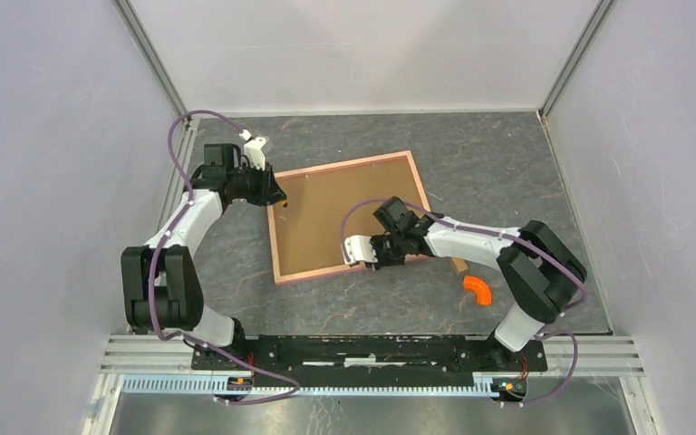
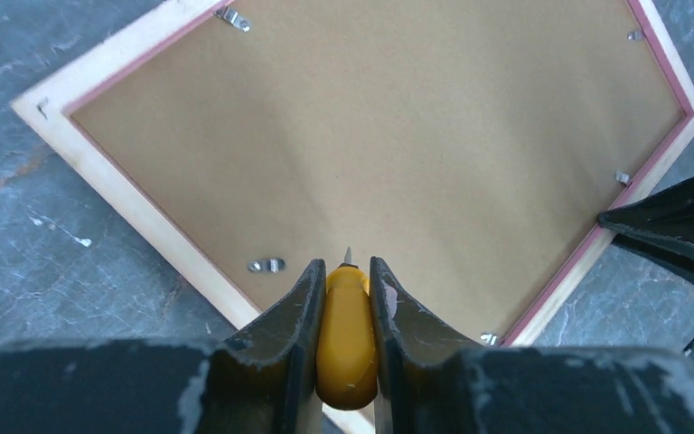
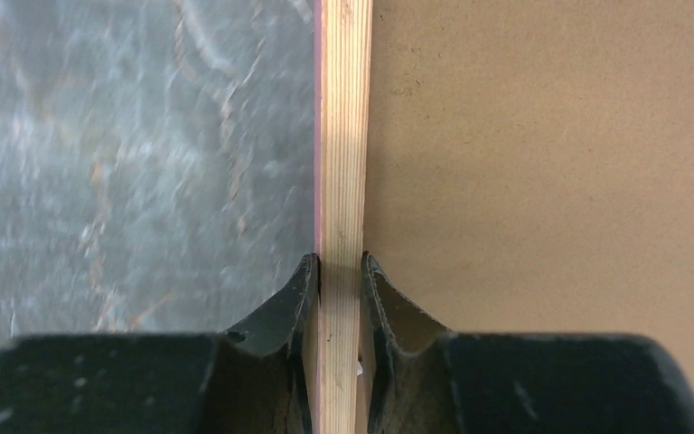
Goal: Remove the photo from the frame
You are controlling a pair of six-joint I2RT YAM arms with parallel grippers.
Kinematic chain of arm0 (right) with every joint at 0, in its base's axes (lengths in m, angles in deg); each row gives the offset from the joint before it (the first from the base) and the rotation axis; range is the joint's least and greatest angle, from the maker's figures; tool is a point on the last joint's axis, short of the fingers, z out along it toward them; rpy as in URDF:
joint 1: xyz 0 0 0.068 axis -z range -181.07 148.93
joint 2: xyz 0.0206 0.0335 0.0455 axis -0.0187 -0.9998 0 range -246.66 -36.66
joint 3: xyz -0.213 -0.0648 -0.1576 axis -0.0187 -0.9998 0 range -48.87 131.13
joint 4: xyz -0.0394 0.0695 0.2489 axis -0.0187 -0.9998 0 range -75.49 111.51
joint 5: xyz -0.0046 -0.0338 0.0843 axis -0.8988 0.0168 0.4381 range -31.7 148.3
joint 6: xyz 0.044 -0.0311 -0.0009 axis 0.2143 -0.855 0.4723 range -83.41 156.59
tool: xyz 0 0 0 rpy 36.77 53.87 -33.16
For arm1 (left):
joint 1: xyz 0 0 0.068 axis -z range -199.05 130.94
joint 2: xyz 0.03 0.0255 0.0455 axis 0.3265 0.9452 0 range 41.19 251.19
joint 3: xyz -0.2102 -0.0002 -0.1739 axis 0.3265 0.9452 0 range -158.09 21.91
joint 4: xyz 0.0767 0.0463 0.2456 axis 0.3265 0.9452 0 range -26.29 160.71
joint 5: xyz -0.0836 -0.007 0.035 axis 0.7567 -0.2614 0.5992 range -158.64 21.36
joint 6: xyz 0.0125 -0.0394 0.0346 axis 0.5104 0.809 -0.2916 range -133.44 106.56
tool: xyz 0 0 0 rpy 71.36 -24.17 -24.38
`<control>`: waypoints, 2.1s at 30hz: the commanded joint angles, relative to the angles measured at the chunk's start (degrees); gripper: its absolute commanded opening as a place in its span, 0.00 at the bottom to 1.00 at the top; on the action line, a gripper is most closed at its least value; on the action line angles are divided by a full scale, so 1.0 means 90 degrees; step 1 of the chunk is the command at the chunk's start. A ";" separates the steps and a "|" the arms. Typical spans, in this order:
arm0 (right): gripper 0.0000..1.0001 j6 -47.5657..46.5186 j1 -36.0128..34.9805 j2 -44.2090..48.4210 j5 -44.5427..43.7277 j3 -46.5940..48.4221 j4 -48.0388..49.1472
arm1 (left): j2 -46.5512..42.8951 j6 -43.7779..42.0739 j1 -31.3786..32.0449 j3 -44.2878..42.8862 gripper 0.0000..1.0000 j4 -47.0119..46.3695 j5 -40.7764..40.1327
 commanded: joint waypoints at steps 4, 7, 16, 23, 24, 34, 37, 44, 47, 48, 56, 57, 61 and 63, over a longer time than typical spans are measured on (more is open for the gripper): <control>0.35 -0.1444 0.0165 0.0848 -0.0953 -0.0410 -0.0532 | -0.0183 -0.0471 0.0001 -0.0295 0.02 0.0693 0.0791; 0.64 -0.0634 0.0547 0.0864 -0.0178 0.0540 -0.0577 | -0.0453 -0.0066 0.0001 -0.0213 0.02 0.0662 0.1220; 0.76 0.3074 0.0661 0.0447 0.1546 0.2070 0.1476 | -0.1372 0.1677 0.0251 0.0461 0.02 -0.0225 0.2545; 0.76 0.3830 0.0352 -0.0192 0.2936 0.2464 0.1941 | -0.2078 0.3402 0.0260 0.1138 0.02 -0.1889 0.2708; 0.76 0.3794 0.0283 -0.0209 0.3029 0.2438 0.1950 | -0.2111 0.3472 0.0261 0.1164 0.02 -0.1923 0.2682; 0.17 0.3205 0.0004 -0.0364 0.2909 0.2447 0.1462 | -0.2228 0.3904 0.0269 0.1383 0.10 -0.2360 0.2908; 0.00 0.2886 -0.0001 -0.0314 0.2587 0.2512 0.1139 | -0.2234 0.2694 0.0302 0.0951 0.31 -0.0912 0.2844; 0.00 0.2050 -0.0097 -0.0161 0.2417 0.2528 0.0545 | -0.1627 0.0416 0.0769 -0.0045 0.62 0.1770 0.2553; 0.00 0.1971 -0.0147 -0.0153 0.2374 0.2554 0.0477 | -0.1445 0.0357 0.1004 -0.0132 0.63 0.1909 0.2498; 0.00 0.1971 -0.0153 -0.0151 0.2345 0.2558 0.0482 | -0.1400 0.0350 0.1096 -0.0155 0.63 0.1929 0.2473; 0.00 0.2050 -0.0172 -0.0075 0.2046 0.2479 0.0564 | -0.1152 0.0393 0.1253 -0.0195 0.66 0.2074 0.2235; 0.00 0.2062 -0.0171 -0.0055 0.1975 0.2444 0.0588 | -0.1162 0.0410 0.1253 -0.0162 0.66 0.2077 0.2247; 0.00 0.2139 -0.0175 -0.0035 0.1908 0.2379 0.0661 | -0.1176 0.0467 0.1251 -0.0019 0.61 0.2017 0.2249; 0.00 0.2164 -0.0173 -0.0034 0.1960 0.2360 0.0665 | -0.1186 0.0575 0.1253 0.0058 0.58 0.1903 0.2251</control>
